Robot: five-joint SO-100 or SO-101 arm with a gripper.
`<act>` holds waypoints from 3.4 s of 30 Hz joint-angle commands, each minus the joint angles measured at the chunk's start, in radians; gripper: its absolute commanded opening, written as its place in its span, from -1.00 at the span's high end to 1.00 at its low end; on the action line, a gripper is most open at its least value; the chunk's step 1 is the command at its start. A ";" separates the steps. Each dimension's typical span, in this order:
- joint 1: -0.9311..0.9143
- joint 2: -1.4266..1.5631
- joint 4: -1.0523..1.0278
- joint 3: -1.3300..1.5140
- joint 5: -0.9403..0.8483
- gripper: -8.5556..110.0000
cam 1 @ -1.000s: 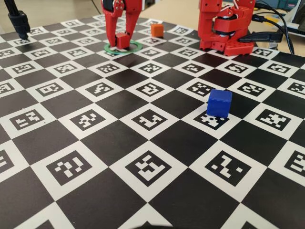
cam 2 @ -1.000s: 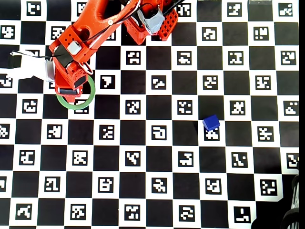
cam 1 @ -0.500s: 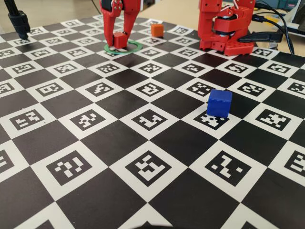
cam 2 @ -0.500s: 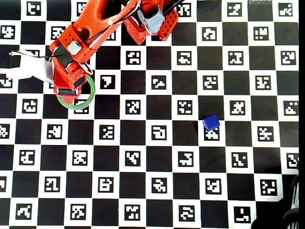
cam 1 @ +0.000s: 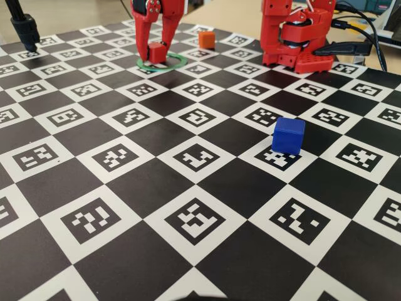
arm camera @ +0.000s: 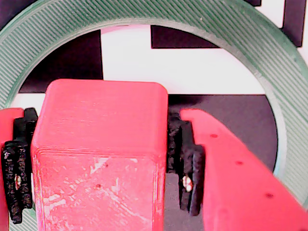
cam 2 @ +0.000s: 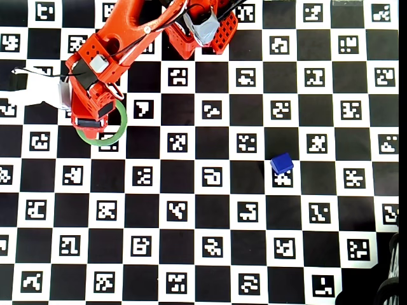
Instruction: Grab the red cube then put it in the green circle then put the blue cube on top and finally the orange cube on top
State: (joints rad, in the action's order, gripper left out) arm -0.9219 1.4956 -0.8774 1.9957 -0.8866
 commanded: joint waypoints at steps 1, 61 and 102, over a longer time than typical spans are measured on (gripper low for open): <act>0.005 0.035 0.002 -0.020 -0.003 0.82; -0.006 0.117 0.025 0.075 -0.002 0.08; 0.325 0.345 -0.698 -0.480 0.393 -0.02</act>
State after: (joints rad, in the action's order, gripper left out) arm -0.6719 1.7733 -1.5432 1.6276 -0.5737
